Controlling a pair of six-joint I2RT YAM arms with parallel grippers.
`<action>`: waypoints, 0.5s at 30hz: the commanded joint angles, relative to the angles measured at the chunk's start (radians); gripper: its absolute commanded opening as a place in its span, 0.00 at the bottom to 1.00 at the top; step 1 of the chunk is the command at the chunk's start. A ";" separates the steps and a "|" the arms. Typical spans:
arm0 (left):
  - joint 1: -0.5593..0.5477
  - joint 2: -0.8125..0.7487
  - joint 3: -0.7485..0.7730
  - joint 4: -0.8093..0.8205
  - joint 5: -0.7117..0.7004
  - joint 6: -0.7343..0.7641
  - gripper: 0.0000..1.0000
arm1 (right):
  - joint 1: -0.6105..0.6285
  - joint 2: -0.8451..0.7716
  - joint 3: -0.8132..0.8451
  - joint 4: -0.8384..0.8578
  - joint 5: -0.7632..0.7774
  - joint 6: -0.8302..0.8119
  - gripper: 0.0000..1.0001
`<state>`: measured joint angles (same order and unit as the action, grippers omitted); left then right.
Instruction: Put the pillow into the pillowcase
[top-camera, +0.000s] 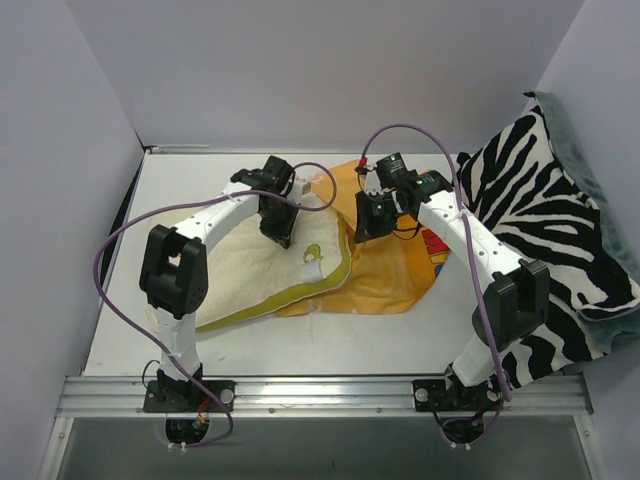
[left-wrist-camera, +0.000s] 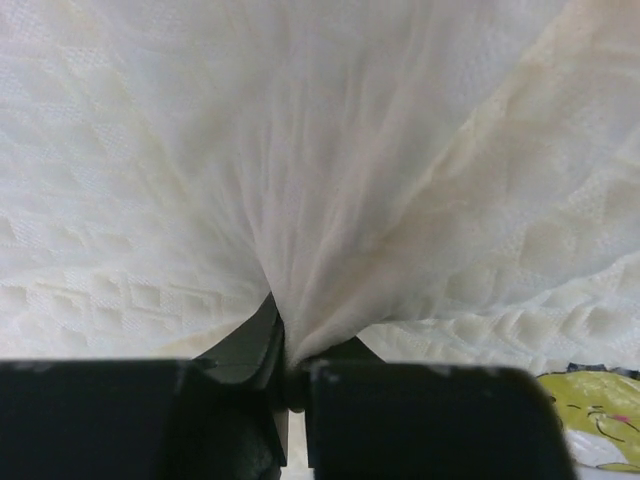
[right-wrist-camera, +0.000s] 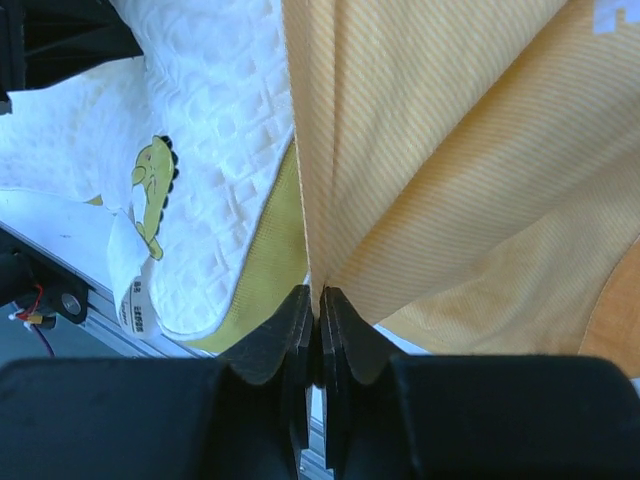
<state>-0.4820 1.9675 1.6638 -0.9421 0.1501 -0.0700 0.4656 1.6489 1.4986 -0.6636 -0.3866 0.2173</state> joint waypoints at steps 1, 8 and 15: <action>0.022 -0.019 0.035 0.158 0.059 -0.058 0.13 | 0.005 0.055 0.052 -0.088 -0.003 -0.001 0.07; -0.046 -0.180 -0.148 0.195 0.210 0.090 0.41 | 0.005 0.224 0.254 -0.117 0.034 0.042 0.07; -0.096 -0.361 -0.323 0.192 0.287 0.075 0.62 | -0.007 0.287 0.351 -0.123 0.026 0.111 0.09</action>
<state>-0.5392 1.6997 1.4033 -0.7643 0.3359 0.0044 0.4652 1.9388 1.7866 -0.7620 -0.3626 0.2829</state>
